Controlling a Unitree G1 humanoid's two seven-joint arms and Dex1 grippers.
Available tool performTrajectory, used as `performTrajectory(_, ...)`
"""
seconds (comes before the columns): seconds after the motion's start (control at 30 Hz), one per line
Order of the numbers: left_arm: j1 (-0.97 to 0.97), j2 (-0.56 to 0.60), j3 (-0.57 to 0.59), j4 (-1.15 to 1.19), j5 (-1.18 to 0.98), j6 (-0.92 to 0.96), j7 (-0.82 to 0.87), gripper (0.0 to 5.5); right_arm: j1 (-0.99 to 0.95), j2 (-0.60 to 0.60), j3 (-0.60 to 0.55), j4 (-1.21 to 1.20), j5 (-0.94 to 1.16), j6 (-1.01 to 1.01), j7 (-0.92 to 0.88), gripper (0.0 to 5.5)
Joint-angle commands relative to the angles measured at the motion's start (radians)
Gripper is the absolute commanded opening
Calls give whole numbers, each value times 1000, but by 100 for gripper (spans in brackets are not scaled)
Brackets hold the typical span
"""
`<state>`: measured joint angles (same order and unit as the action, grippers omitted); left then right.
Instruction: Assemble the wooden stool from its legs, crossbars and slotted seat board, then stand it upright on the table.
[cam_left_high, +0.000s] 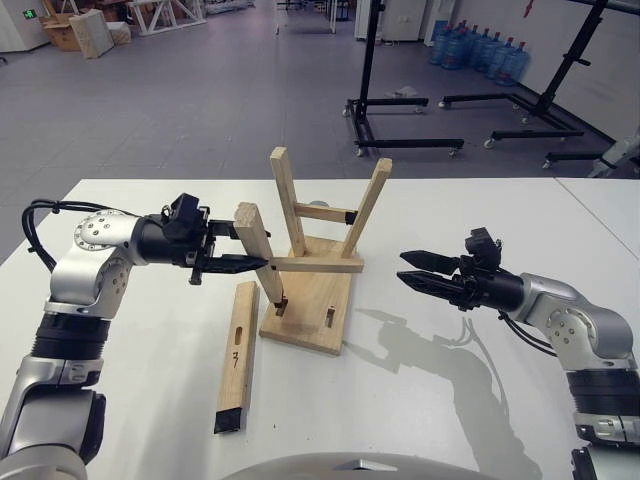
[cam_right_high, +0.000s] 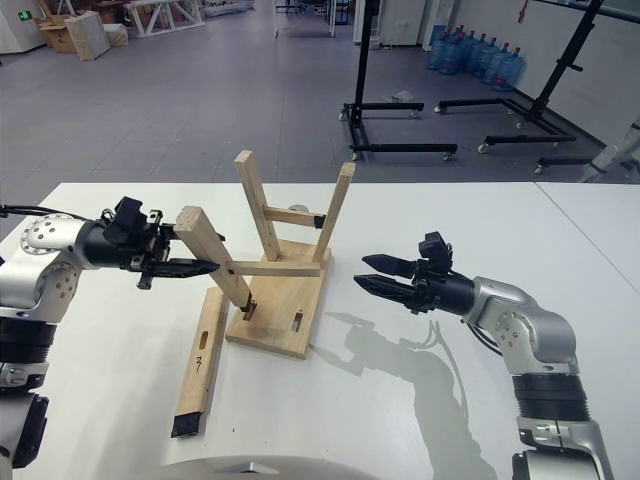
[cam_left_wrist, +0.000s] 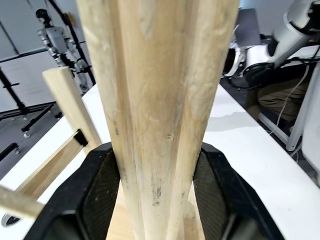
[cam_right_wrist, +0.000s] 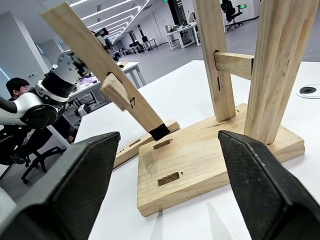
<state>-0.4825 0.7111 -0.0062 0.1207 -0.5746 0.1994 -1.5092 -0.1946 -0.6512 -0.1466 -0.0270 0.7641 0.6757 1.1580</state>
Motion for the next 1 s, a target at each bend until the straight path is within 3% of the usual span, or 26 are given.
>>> performTrajectory(0.03,-33,-23,-20,55,46,-48,-16,204,-24,-3,4,7,-2,11,0,361)
performTrajectory(0.7,49,-34,-76,-85,63,-26,-34,204,-29,-17,23,26,-19,0,16,361)
performTrajectory(1.0,126,-7,-114,-145,0,90,-55,204,-38,-7,19,34,-23,-5,12,361)
